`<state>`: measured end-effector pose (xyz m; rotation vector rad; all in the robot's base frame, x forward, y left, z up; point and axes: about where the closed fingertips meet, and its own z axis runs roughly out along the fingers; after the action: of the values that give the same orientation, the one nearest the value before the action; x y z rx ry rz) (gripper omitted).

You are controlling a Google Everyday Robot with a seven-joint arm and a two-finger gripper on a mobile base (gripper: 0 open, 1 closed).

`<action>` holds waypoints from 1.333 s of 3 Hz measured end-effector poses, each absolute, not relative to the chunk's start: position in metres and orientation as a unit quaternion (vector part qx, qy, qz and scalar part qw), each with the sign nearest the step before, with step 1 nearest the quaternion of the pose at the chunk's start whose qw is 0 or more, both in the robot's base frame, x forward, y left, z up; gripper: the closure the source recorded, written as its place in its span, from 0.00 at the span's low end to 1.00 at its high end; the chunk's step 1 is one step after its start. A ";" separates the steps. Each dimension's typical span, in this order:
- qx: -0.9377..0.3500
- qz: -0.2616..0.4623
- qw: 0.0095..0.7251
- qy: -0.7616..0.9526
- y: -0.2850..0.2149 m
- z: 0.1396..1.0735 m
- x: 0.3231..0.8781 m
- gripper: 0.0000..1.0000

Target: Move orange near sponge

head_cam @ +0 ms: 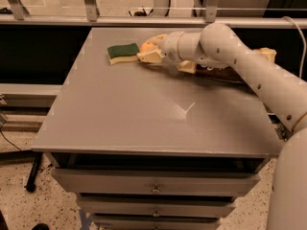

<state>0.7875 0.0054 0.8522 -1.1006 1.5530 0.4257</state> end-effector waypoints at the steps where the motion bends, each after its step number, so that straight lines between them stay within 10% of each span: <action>1: -0.466 0.189 0.565 0.654 0.014 0.853 0.793 0.39; 3: -0.468 0.198 0.565 0.650 0.023 0.854 0.792 0.00; 4: -0.468 0.198 0.565 0.650 0.024 0.854 0.792 0.00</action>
Offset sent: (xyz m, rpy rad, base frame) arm 0.0059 0.0133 0.0074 0.0335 -0.0105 0.0221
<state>0.7915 0.0236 0.8537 -1.1007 1.5280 0.4666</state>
